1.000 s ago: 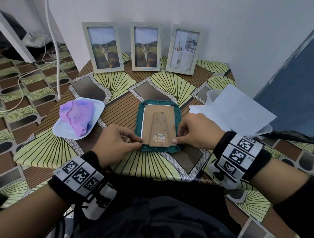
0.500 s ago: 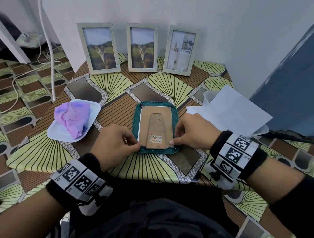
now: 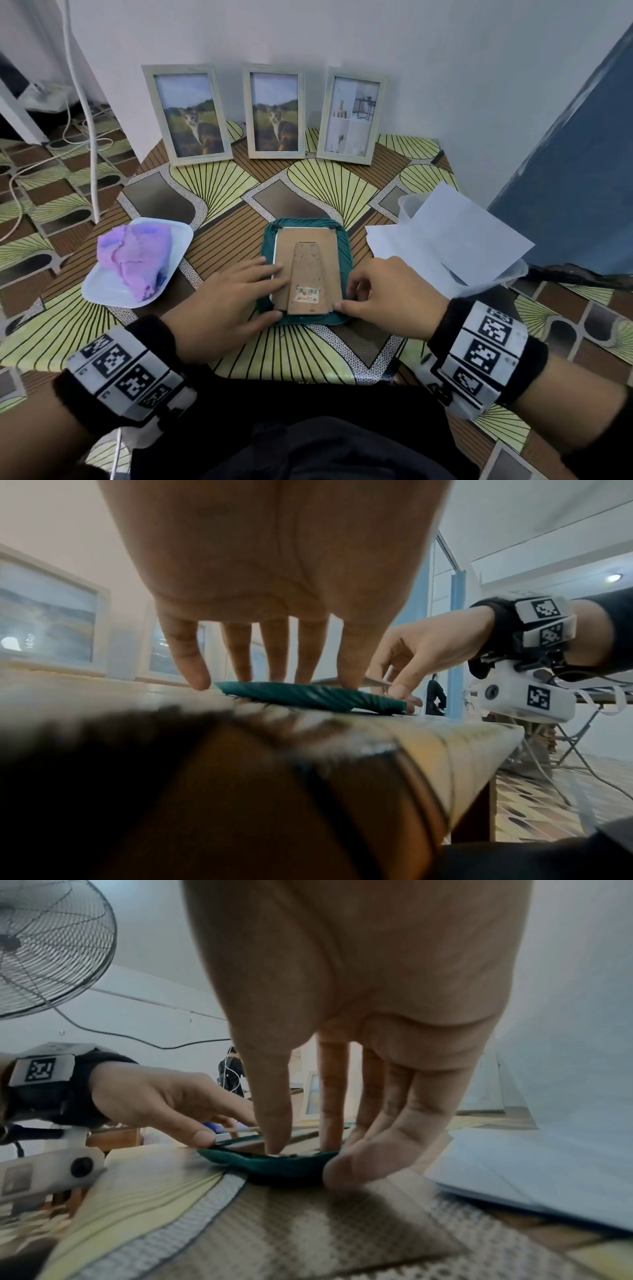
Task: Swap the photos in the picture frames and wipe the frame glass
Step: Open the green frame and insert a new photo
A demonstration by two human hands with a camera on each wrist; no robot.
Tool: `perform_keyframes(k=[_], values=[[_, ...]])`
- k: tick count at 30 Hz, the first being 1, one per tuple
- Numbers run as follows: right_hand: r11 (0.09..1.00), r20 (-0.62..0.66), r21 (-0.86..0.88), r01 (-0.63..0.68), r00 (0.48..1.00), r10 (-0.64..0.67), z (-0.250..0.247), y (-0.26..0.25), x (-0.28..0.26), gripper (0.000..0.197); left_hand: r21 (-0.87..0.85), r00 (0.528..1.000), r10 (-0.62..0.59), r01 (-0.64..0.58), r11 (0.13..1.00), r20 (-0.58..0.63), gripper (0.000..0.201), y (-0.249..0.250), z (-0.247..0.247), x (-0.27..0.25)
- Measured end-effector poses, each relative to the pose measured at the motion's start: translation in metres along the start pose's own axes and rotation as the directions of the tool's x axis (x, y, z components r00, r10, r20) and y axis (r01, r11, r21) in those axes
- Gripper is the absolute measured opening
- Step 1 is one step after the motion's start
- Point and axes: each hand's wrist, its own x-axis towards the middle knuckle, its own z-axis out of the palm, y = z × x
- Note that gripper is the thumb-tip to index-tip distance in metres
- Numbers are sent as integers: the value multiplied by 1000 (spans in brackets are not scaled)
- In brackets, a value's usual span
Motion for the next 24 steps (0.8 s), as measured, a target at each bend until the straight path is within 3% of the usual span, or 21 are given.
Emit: perform_keyframes(k=[3,11,19,24], values=[[999,41,38,1,999,-3,-2,-1,-4,27,82,995,-22,14,996,96,65,-1,-2,1],[986,8,133,-96,995,95,-6,-2,4,22,169,994,-37,19,985,101,71,1,-7,-6],[960,-83,219,-172,977,194,2,-3,28,19,346,981,-55,-12,938,184,73,-8,-17,27],[939,-89,240,-245,958,273,7,-7,37,20,367,981,-69,-2,930,182,73,-9,-17,37]])
